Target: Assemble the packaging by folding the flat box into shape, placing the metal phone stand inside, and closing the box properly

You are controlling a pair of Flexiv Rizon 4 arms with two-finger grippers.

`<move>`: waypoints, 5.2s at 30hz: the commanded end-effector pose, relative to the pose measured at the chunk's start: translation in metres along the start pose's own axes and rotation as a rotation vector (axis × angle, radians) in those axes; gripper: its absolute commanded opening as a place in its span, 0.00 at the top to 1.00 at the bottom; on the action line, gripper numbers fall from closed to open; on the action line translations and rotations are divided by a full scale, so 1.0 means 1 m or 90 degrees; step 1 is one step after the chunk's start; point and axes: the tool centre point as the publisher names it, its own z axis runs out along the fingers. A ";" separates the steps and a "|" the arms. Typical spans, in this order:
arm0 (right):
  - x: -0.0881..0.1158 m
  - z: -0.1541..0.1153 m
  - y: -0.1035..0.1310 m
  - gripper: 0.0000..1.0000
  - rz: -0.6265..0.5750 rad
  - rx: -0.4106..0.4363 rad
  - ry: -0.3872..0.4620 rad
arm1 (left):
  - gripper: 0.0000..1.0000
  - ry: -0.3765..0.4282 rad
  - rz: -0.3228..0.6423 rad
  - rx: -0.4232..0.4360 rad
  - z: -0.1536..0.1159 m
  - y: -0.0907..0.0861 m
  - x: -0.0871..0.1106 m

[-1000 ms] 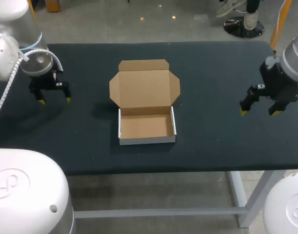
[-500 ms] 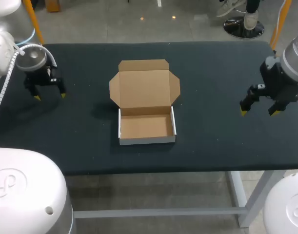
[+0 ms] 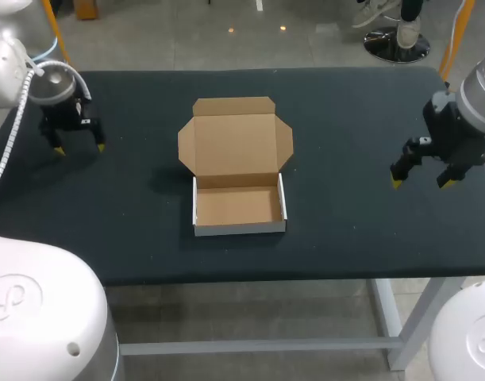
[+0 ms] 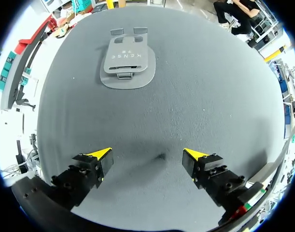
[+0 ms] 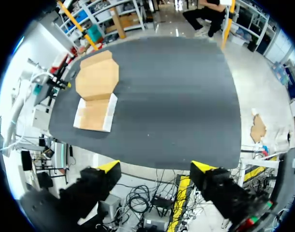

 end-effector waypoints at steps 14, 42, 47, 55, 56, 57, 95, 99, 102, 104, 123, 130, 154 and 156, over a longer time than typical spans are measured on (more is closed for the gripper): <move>0.000 -0.002 0.000 0.00 0.000 0.003 -0.001 | 0.00 0.005 0.005 -0.024 0.010 -0.027 -0.010; 0.000 -0.002 0.000 0.00 0.000 0.003 -0.001 | 0.00 -0.007 0.010 -0.019 0.017 -0.060 -0.016; 0.000 -0.002 0.000 0.00 0.000 0.003 -0.001 | 0.00 -0.008 0.008 -0.018 0.016 -0.064 -0.018; 0.000 -0.002 0.000 0.00 0.000 0.003 -0.001 | 0.00 -0.011 0.012 -0.013 0.013 -0.071 -0.020; 0.000 -0.002 0.000 0.00 0.000 0.003 -0.001 | 0.00 -0.011 0.012 -0.013 0.013 -0.072 -0.020; 0.000 -0.002 0.000 0.00 0.000 0.003 -0.001 | 0.00 -0.012 0.012 -0.013 0.014 -0.072 -0.020; 0.000 -0.002 0.000 0.00 0.000 0.003 -0.001 | 0.07 -0.013 0.029 -0.014 0.023 -0.104 -0.027; 0.000 -0.002 0.000 0.00 0.000 0.003 -0.001 | 0.07 -0.014 0.029 -0.013 0.024 -0.107 -0.027; 0.000 -0.002 0.000 0.00 0.000 0.003 -0.001 | 0.07 -0.015 0.030 -0.011 0.024 -0.109 -0.026; 0.000 -0.002 0.000 0.00 0.000 0.003 -0.001 | 0.08 -0.016 0.031 -0.011 0.024 -0.111 -0.026; 0.000 -0.002 0.000 0.00 0.000 0.003 -0.001 | 0.18 -0.017 0.031 -0.009 0.028 -0.123 -0.025; 0.000 -0.002 0.000 0.00 0.000 0.003 -0.001 | 0.39 -0.021 0.027 -0.010 0.029 -0.128 -0.024; 0.000 -0.002 0.000 0.00 0.000 0.003 -0.001 | 1.00 -0.015 0.011 0.042 0.007 -0.115 -0.027; 0.000 -0.002 0.000 0.00 0.000 0.003 -0.001 | 1.00 -0.013 0.011 0.044 0.004 -0.111 -0.026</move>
